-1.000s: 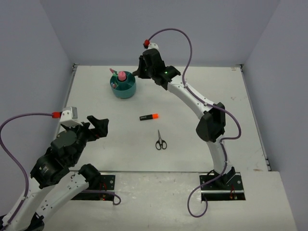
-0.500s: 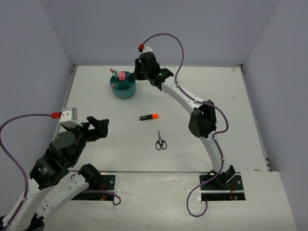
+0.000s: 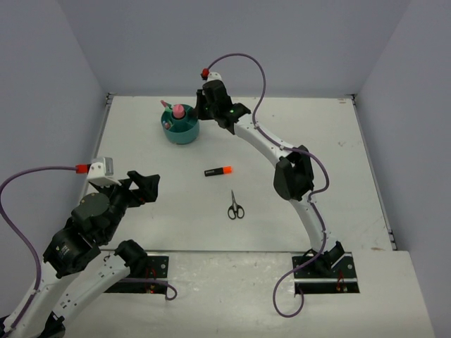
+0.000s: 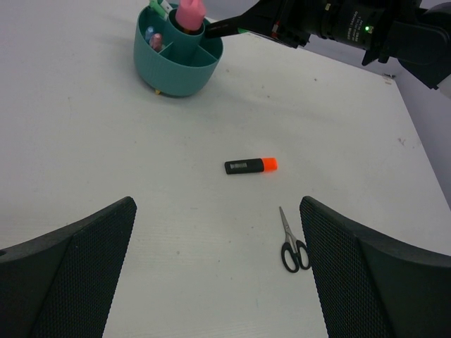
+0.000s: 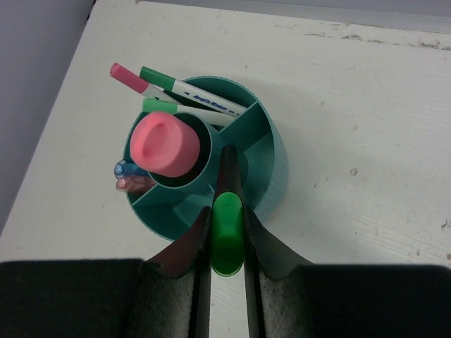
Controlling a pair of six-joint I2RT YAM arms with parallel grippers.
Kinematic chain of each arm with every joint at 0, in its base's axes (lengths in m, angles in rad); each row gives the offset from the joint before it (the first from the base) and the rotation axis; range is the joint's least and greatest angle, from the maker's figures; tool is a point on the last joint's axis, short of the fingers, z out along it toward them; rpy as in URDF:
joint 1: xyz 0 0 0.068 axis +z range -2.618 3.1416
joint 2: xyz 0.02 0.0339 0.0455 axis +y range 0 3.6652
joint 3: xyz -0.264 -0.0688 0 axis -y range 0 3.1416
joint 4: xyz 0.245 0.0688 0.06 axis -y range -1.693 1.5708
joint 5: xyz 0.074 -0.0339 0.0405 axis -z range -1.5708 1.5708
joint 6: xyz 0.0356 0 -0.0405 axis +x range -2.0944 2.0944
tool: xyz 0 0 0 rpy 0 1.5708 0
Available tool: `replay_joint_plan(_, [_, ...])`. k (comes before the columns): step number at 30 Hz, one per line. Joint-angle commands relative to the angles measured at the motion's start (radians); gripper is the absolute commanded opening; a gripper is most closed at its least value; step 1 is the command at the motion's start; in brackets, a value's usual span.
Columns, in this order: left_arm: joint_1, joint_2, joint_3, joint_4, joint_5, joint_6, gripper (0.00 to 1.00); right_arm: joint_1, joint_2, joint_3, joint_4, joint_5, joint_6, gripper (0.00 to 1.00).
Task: Sort the stationery into containers
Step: Place the pen in the storage box, then pick up the pen from the center of the board.
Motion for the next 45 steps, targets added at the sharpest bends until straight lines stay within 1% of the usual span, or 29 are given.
replay_joint_plan(1, [-0.001, -0.009, -0.010, 0.049, 0.007, 0.033, 1.00, -0.006, 0.019, 0.003, 0.049, 0.036, -0.016, 0.04])
replay_joint_plan(3, [0.000, -0.009, -0.011, 0.050, 0.009, 0.031, 1.00, -0.006, 0.034, 0.018, 0.038, 0.038, -0.020, 0.04])
replay_joint_plan(5, [0.000, -0.007, -0.011, 0.050, 0.011, 0.033, 1.00, -0.007, 0.039, 0.019, 0.034, 0.038, -0.027, 0.07])
replay_joint_plan(8, [0.000, -0.006, -0.011, 0.052, 0.012, 0.034, 1.00, -0.006, 0.028, 0.002, 0.035, 0.029, -0.028, 0.30])
replay_joint_plan(9, [0.000, -0.006, -0.011, 0.052, 0.012, 0.034, 1.00, -0.006, 0.023, -0.002, 0.033, 0.027, -0.026, 0.40])
replay_joint_plan(10, [0.000, -0.005, -0.011, 0.053, 0.013, 0.034, 1.00, -0.006, 0.016, -0.007, 0.032, 0.025, -0.026, 0.46])
replay_joint_plan(11, [0.000, -0.004, -0.011, 0.054, 0.014, 0.034, 1.00, -0.006, 0.007, -0.011, 0.030, 0.023, -0.027, 0.47])
replay_joint_plan(13, [-0.001, -0.002, -0.013, 0.057, 0.020, 0.039, 1.00, -0.006, -0.030, -0.036, 0.026, 0.024, -0.039, 0.56])
replay_joint_plan(18, [0.000, 0.008, -0.011, 0.057, 0.020, 0.039, 1.00, -0.006, -0.186, -0.180, 0.037, 0.044, -0.066, 0.61])
replay_joint_plan(19, [0.000, 0.010, -0.012, 0.057, 0.021, 0.039, 1.00, -0.007, -0.193, -0.223, 0.043, 0.046, -0.066, 0.61])
replay_joint_plan(23, [0.000, 0.069, -0.009, 0.057, 0.018, 0.033, 1.00, -0.008, -0.446, -0.523, 0.115, 0.025, -0.044, 0.64])
replay_joint_plan(25, [0.000, 0.143, 0.001, 0.048, 0.017, 0.023, 1.00, -0.009, -0.582, -0.664, 0.135, 0.017, -0.033, 0.66])
replay_joint_plan(27, [-0.001, 0.259, 0.016, 0.036, 0.027, -0.007, 1.00, -0.008, -0.726, -0.810, 0.123, 0.032, -0.002, 0.69])
replay_joint_plan(31, [-0.002, 0.489, 0.024, 0.078, 0.119, -0.070, 1.00, -0.009, -0.982, -1.095, 0.111, 0.057, 0.091, 0.72])
replay_joint_plan(32, [-0.004, 0.562, 0.027, 0.104, 0.157, -0.097, 1.00, -0.009, -1.049, -1.172, 0.112, 0.077, 0.113, 0.75])
replay_joint_plan(33, [-0.004, 0.616, 0.031, 0.123, 0.165, -0.113, 1.00, -0.009, -1.096, -1.221, 0.112, 0.085, 0.124, 0.75])
replay_joint_plan(36, [-0.013, 0.821, 0.094, 0.135, 0.168, -0.223, 1.00, -0.009, -1.248, -1.375, 0.071, 0.135, 0.131, 0.81])
replay_joint_plan(38, [-0.024, 0.930, 0.142, 0.128, 0.154, -0.315, 1.00, -0.009, -1.328, -1.414, 0.065, 0.168, 0.132, 0.83])
replay_joint_plan(40, [-0.044, 1.033, 0.186, 0.106, 0.117, -0.402, 1.00, -0.010, -1.392, -1.473, 0.065, 0.233, 0.136, 0.88])
replay_joint_plan(41, [-0.053, 1.069, 0.232, 0.092, 0.088, -0.473, 1.00, -0.010, -1.435, -1.490, 0.065, 0.260, 0.140, 0.91])
replay_joint_plan(43, [-0.056, 1.185, 0.306, -0.003, 0.056, -0.567, 1.00, -0.013, -1.482, -1.525, 0.067, 0.310, 0.142, 0.95])
replay_joint_plan(44, [-0.056, 1.191, 0.345, -0.044, 0.043, -0.606, 1.00, -0.012, -1.499, -1.536, 0.070, 0.315, 0.142, 0.96])
replay_joint_plan(45, [-0.055, 1.267, 0.397, -0.098, 0.032, -0.676, 1.00, -0.014, -1.522, -1.547, 0.079, 0.314, 0.137, 0.96])
